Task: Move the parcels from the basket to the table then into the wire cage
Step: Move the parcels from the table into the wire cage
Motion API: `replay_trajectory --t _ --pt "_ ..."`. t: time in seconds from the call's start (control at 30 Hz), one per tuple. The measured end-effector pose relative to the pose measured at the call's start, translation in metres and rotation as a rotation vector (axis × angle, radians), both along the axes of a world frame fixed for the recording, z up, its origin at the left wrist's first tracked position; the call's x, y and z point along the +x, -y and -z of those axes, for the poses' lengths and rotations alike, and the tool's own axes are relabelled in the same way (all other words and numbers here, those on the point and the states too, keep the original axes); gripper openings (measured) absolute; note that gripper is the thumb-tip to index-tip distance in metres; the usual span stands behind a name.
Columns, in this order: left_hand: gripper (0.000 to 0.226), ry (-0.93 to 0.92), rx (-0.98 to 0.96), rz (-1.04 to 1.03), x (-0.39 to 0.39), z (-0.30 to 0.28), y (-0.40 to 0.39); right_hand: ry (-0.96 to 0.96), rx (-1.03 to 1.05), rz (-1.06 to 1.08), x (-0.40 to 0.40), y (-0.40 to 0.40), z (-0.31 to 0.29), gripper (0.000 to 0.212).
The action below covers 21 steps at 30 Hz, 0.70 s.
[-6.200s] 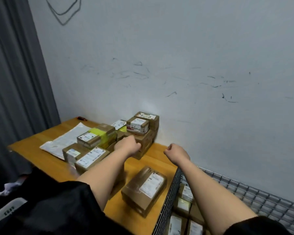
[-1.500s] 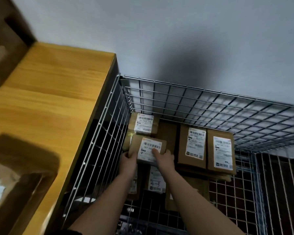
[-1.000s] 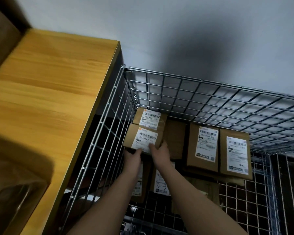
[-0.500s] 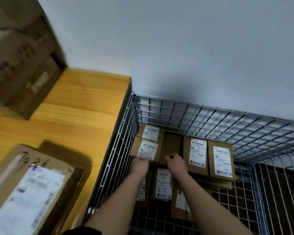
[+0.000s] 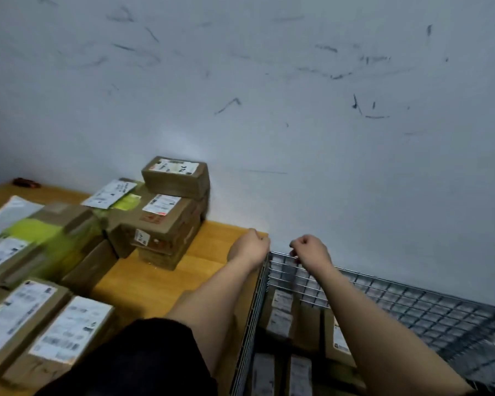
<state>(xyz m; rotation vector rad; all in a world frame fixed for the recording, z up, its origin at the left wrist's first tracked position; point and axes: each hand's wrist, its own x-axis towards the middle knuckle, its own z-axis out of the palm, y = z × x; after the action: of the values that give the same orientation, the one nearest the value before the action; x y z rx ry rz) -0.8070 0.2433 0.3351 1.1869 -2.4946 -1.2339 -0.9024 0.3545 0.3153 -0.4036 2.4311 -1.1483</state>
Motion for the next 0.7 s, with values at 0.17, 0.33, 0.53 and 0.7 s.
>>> replay_trajectory --t 0.17,0.33,0.53,0.7 --pt "0.031 0.115 -0.415 0.019 0.061 -0.068 0.041 -0.129 -0.023 -0.088 0.044 0.035 -0.069 0.013" --pt "0.033 0.193 -0.587 0.001 0.116 -0.103 0.065 -0.21 -0.015 -0.192 0.084 0.064 -0.111 0.011" --pt "0.03 0.245 -0.597 -0.104 0.173 -0.114 0.083 -0.253 -0.044 -0.302 0.115 0.089 -0.133 0.012" --pt "0.028 0.308 -0.555 -0.224 0.215 -0.109 0.086 -0.262 -0.041 -0.416 0.137 0.103 -0.128 0.013"
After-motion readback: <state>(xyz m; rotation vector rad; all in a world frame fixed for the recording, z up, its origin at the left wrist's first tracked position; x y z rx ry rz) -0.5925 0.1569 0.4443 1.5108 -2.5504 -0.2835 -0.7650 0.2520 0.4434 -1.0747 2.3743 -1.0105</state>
